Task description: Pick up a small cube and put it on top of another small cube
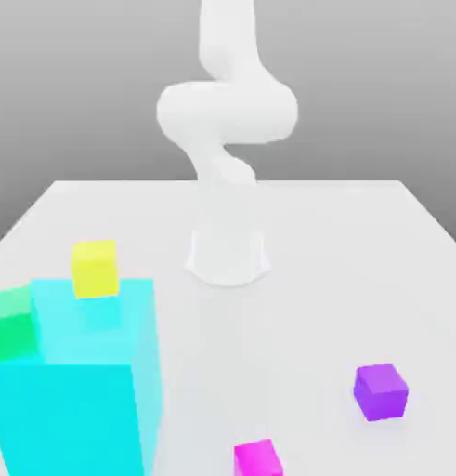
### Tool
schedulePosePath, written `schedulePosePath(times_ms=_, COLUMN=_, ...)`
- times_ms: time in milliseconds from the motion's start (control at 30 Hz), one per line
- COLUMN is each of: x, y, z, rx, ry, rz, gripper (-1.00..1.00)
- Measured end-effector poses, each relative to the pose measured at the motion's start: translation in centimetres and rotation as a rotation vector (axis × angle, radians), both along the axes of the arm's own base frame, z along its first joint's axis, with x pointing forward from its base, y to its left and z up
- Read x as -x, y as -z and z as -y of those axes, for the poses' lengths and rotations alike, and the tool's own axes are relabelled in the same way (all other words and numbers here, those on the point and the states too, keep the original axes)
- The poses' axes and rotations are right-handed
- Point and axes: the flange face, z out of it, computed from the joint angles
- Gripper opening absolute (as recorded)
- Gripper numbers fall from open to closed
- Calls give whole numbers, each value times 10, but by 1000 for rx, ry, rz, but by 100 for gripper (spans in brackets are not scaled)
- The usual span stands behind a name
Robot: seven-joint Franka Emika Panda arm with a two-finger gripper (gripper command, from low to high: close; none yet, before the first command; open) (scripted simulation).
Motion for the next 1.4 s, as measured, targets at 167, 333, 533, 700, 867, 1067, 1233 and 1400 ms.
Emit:
schedulePosePath(times_ms=167, x=-51, y=97, z=-47, rx=4, ry=-32, rz=-156, gripper=0)
schedulePosePath(times_ms=333, x=-73, y=199, z=-94, rx=16, ry=-66, rz=-305, gripper=0)
schedulePosePath(times_ms=533, x=-64, y=322, z=-146, rx=37, ry=-109, rz=-485, gripper=0)
schedulePosePath(times_ms=700, x=-25, y=419, z=-186, rx=63, ry=-158, rz=-634, gripper=0)
schedulePosePath(times_ms=867, x=1, y=493, z=-198, rx=71, ry=-165, rz=-717, gripper=0)
schedulePosePath(times_ms=1067, x=2, y=528, z=-198, rx=72, ry=-166, rz=-720, gripper=-100)
schedulePosePath(times_ms=1233, x=2, y=523, z=-198, rx=71, ry=-165, rz=-720, gripper=-100)
schedulePosePath(times_ms=1400, x=-2, y=470, z=-192, rx=70, ry=-145, rz=-719, gripper=-100)
